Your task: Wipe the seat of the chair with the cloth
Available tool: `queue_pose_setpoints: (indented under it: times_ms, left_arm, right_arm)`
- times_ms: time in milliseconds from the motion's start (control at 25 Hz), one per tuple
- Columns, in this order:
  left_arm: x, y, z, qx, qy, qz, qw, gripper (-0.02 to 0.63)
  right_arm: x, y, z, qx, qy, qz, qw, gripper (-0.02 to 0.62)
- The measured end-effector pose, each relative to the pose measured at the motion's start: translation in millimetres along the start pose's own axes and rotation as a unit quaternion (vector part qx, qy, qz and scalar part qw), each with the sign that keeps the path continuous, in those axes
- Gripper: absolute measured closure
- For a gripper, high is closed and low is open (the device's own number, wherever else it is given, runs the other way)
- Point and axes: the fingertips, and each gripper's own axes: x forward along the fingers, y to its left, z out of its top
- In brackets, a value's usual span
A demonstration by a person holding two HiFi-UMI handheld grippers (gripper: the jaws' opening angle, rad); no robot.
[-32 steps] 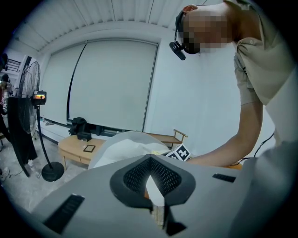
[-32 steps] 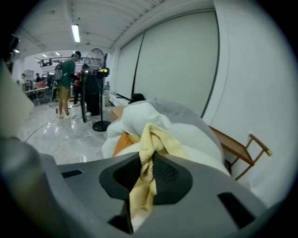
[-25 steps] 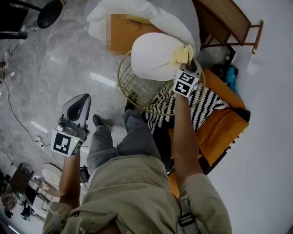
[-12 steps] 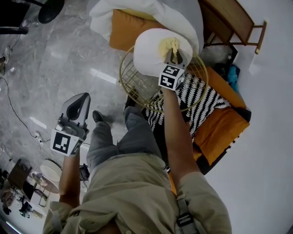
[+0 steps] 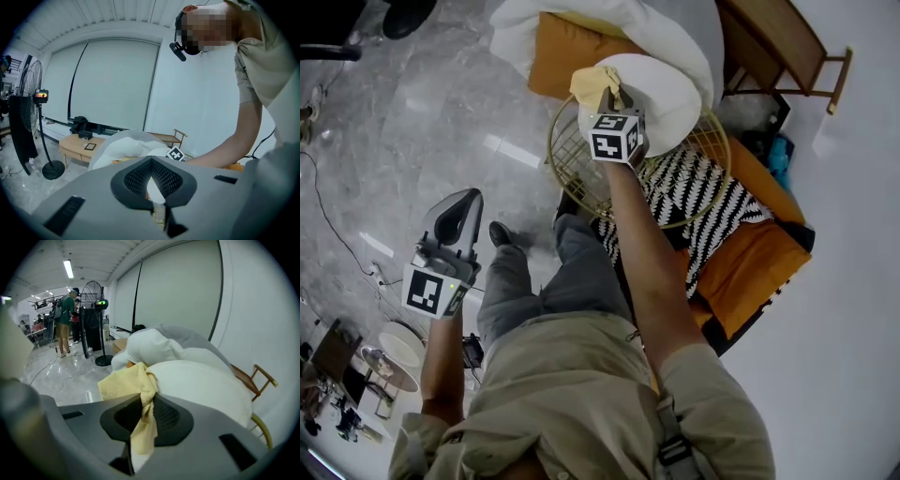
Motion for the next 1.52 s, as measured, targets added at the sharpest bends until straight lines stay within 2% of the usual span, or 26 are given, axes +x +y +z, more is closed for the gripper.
queue_pose_setpoints:
  times_ms: [120,240,320,440,600,680,840,960,1040,1160,1280,1360,1520]
  left_arm:
    - [10,-5,12,-0.001,-0.017,-0.008,0.9998,0.591]
    - [12,-8,4,0.013,0.005,-0.022,0.9997,0.591]
    - [19,-12,6,0.012,0.004,-0.027,0.9996,0.591]
    - [29,-22,9,0.014,0.0,-0.038,0.9992,0.591]
    - [29,-30,-2,0.024,0.025,-0.054,0.9979,0.591]
    - [28,-30,-1,0.027,0.024,-0.054,0.9979,0.591]
    - [22,-24,-8,0.025,0.033,-0.049,0.9979,0.591]
    - [18,-18,-13,0.02,0.037,-0.042,0.9982,0.591]
    - [17,-14,-15,0.016,0.035,-0.036,0.9986,0.591]
    - [16,-9,-16,0.01,0.028,-0.025,0.9992,0.591]
    - [13,-7,-17,-0.002,0.024,-0.02,0.9995,0.591]
    - [16,-5,-8,-0.015,0.002,-0.017,0.9997,0.591]
    - [13,-1,-23,0.003,0.032,-0.018,0.9993,0.591]
  right_arm:
    - [-27,-63,-22,0.035,-0.005,-0.056,0.998,0.525]
    - [-69,-150,-54,0.094,-0.002,-0.148,0.984,0.525]
    - [-91,-189,-70,0.107,0.003,-0.19,0.976,0.525]
    - [-105,-207,-78,0.102,0.004,-0.203,0.974,0.526]
    - [-106,-206,-80,0.096,0.002,-0.2,0.975,0.526]
    - [-105,-204,-81,0.099,0.001,-0.201,0.975,0.526]
    - [-92,-179,-71,0.097,-0.004,-0.182,0.978,0.526]
    - [-68,-134,-54,0.086,-0.01,-0.146,0.986,0.526]
    - [-49,-91,-42,0.077,-0.012,-0.107,0.991,0.526]
    - [-21,-12,-23,0.036,-0.012,-0.025,0.999,0.526]
    - [-6,47,-13,-0.002,-0.009,0.036,0.999,0.526]
    - [-3,63,-8,-0.008,-0.012,0.051,0.999,0.526]
    - [-4,57,-10,-0.007,-0.013,0.049,0.999,0.526]
